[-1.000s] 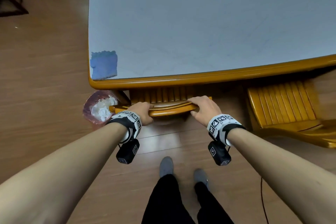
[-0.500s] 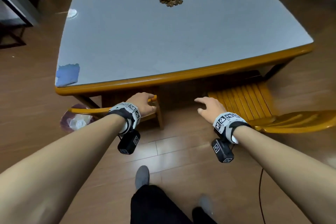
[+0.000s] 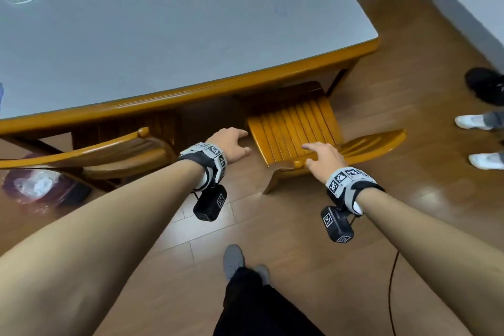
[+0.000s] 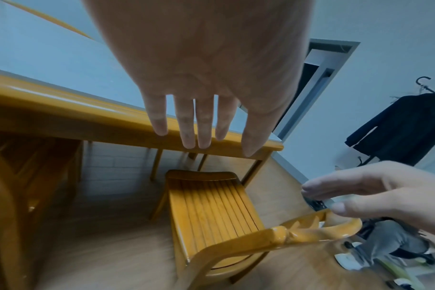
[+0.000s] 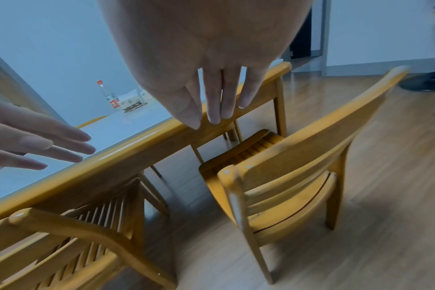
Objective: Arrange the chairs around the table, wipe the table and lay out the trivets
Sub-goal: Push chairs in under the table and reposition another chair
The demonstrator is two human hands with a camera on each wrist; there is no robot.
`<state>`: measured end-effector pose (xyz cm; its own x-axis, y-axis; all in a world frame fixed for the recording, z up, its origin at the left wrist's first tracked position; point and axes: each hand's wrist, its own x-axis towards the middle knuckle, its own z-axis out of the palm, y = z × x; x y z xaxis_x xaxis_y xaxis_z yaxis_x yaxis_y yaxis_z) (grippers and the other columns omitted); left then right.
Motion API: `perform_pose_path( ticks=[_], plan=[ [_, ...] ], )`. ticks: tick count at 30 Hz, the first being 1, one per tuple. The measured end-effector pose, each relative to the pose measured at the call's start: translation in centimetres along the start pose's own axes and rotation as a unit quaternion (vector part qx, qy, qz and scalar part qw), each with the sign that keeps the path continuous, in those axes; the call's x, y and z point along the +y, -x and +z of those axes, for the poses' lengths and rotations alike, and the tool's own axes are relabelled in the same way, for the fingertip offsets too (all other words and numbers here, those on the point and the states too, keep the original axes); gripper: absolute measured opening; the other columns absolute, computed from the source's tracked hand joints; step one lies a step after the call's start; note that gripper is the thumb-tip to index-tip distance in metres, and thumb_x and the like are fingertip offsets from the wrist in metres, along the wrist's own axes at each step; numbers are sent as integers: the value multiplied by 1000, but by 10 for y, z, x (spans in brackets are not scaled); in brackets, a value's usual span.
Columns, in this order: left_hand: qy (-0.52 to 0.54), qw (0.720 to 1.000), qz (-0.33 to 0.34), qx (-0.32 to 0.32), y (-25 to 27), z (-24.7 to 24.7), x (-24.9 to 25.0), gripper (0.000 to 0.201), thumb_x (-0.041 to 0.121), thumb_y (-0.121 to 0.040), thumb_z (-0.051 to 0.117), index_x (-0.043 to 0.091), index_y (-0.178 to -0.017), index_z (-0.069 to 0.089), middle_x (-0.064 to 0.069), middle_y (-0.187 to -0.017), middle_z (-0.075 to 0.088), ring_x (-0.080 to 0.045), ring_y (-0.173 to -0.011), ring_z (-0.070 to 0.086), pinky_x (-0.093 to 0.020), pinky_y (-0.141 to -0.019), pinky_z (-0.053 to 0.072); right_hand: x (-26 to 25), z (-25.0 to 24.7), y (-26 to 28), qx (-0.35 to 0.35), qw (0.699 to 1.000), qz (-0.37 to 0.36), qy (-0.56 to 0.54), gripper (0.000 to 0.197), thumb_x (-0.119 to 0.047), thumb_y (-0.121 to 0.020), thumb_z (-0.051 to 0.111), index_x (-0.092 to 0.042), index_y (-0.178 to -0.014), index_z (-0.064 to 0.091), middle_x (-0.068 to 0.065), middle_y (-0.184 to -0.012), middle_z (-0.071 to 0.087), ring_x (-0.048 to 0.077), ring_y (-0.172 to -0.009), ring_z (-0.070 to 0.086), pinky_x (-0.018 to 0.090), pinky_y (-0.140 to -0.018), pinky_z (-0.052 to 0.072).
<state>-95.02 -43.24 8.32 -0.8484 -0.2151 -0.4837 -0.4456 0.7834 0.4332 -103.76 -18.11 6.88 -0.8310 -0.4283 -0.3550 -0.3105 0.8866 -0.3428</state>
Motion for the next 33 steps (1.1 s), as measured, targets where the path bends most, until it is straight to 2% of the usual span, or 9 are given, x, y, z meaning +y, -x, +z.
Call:
perform_pose_path(
  ticks=[3,9,12,16,21,24,26,29,33],
  plan=[
    [19,1000,8,-22,-17,14,29,63,41,-88,61,24,-146,41,-2,-144,50,-23,-129,49,-38,-106,41,29,-17,-5,0,1000,19,-3,47,-18,-92,55,-30,-137,52,0,-143,50,22,-127,48,35,-97,43],
    [17,999,-1,-48,-48,41,90,64,43,-87,63,26,-145,41,-3,-144,50,-24,-127,51,-40,-105,43,94,-45,-33,0,999,41,-18,44,-17,-94,54,-30,-136,53,3,-145,47,24,-118,54,30,-86,45],
    [30,998,-13,-54,-68,57,123,64,42,-88,62,25,-146,40,-4,-144,49,-24,-128,50,-40,-105,43,134,-45,-57,-10,1000,22,-19,42,-18,-93,55,-30,-133,56,2,-140,52,21,-105,57,31,-79,51],
    [105,992,-60,-27,-95,96,164,64,43,-88,63,22,-145,41,-1,-144,49,-22,-130,49,-39,-106,42,191,-38,-96,-38,999,-15,-20,35,-27,-95,51,-30,-130,59,3,-137,55,23,-109,58,32,-84,49],
    [133,983,-123,-43,-112,158,207,74,56,-80,68,24,-143,45,2,-141,52,-22,-128,50,-36,-105,42,260,-34,-118,-77,987,-136,25,38,-36,-102,34,-26,-108,70,-1,-119,67,26,-115,53,39,-105,29],
    [167,972,-159,-43,-114,177,219,80,56,-71,76,28,-140,47,7,-134,56,-19,-121,54,-36,-103,44,282,-45,-124,-129,967,-218,32,48,-54,-99,31,-29,-124,63,-6,-127,62,19,-120,47,39,-108,22],
    [120,979,-154,-59,-116,180,224,81,55,-67,79,30,-138,49,9,-124,60,-18,-108,59,-36,-96,50,289,-50,-127,-159,952,-256,55,52,-62,-92,44,-31,-133,54,-8,-133,56,18,-125,43,40,-109,23],
    [-15,990,-106,-87,-121,180,232,54,41,-76,74,32,-127,58,4,-111,66,-21,-94,61,-38,-83,55,295,-51,-130,-148,937,-290,127,52,-41,-87,65,-32,-136,49,-9,-136,53,16,-126,43,37,-111,24],
    [-122,988,-73,-58,-122,179,240,27,16,-86,58,34,-106,61,4,-96,64,-22,-85,59,-37,-72,55,292,-56,-147,-130,941,-253,186,53,-14,-86,67,-34,-133,54,-8,-132,59,19,-121,51,37,-106,35]
  ],
)
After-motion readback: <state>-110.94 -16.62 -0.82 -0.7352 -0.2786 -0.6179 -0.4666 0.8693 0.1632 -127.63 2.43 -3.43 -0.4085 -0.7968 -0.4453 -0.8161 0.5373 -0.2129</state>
